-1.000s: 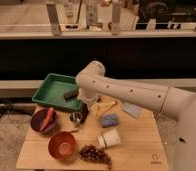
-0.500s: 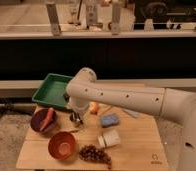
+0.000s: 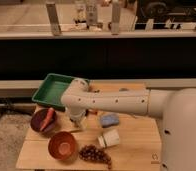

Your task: Place fork in metal cup

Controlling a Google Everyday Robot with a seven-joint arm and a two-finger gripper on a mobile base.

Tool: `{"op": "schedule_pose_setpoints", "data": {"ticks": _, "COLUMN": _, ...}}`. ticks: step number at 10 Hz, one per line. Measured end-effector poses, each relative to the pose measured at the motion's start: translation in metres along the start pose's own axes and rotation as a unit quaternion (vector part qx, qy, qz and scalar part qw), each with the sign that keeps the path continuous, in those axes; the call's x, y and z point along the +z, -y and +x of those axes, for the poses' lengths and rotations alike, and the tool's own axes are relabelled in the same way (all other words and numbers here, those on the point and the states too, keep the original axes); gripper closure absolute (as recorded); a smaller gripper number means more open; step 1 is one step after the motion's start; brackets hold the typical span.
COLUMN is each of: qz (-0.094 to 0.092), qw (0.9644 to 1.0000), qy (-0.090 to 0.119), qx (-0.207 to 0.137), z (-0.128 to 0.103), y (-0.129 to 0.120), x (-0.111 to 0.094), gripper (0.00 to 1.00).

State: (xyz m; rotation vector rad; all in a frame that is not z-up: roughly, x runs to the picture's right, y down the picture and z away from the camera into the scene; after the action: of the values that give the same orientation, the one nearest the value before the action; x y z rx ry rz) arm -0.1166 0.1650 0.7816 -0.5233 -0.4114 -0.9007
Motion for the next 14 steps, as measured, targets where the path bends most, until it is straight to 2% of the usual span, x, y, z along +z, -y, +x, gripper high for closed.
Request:
{"op": "schedule_pose_setpoints", "data": {"ticks": 3, "qz": -0.008, "qw": 0.9998, "qy": 0.015, "qx": -0.013, "z": -0.005, "y": 0.006, "x": 0.008, "gripper": 0.2}}
{"op": "schedule_pose_setpoints", "data": {"ticks": 7, "qz": -0.019, "qw": 0.9996, "qy": 0.008, "qx": -0.021, "z": -0.011, "y": 0.01, "x": 0.028, "gripper": 0.2}}
{"op": "schedule_pose_setpoints", "data": {"ticks": 12, "qz": -0.013, "qw": 0.9998, "qy": 0.007, "qx": 0.01, "z": -0.008, "y": 0.002, "x": 0.051, "gripper": 0.2}}
{"op": "schedule_pose_setpoints", "data": {"ticks": 14, "qz": -0.014, "qw": 0.9996, "qy": -0.004, "qx": 0.023, "z": -0.007, "y": 0.002, "x": 0.059, "gripper": 0.2}}
